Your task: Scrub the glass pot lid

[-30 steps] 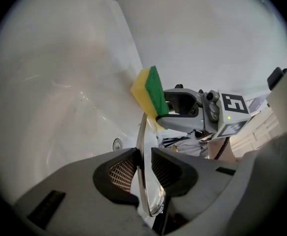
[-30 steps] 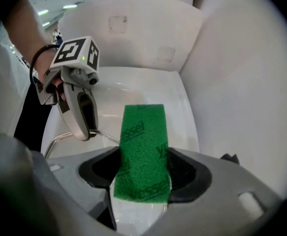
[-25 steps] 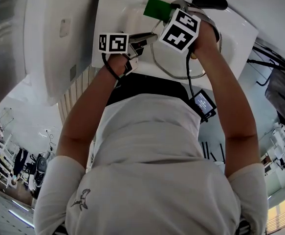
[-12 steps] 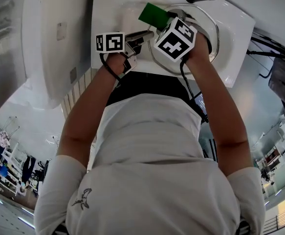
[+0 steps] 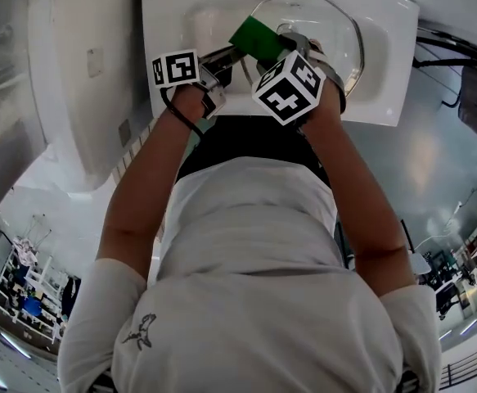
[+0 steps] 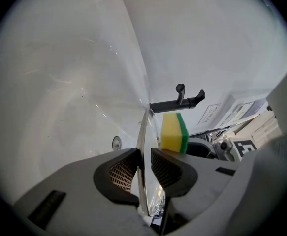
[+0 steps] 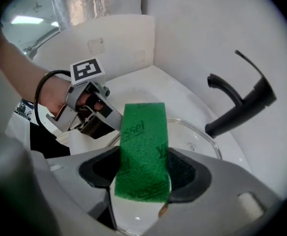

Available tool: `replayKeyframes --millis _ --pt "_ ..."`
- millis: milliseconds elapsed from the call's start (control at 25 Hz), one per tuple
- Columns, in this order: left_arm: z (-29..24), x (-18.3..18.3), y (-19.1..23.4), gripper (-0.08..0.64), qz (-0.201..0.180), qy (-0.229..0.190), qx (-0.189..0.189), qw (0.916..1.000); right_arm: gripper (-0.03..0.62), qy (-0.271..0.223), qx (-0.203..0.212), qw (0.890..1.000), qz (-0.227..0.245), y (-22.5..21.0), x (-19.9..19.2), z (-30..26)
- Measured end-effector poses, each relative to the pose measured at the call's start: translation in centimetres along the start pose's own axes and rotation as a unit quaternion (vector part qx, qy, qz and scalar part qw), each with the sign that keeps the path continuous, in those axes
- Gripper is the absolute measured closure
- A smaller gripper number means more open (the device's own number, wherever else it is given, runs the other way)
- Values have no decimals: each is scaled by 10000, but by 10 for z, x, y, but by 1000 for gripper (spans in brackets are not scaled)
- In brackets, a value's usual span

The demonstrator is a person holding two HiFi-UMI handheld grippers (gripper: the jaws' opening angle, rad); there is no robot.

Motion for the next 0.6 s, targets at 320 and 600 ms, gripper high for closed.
replayKeyframes --millis 320,600 --pt "-3 -1 -1 474 -45 138 -54 9999 304 11 -159 9997 -169 29 -43 15" --pt "-4 0 -4 476 -89 230 -83 9997 304 302 -123 9995 -45 54 -98 25"
Point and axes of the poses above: the fingertips, and each gripper's own axes: z backward along the fingers, y to its left, x out of its top, the point moved 5 cm from there along z, backward along the fingers
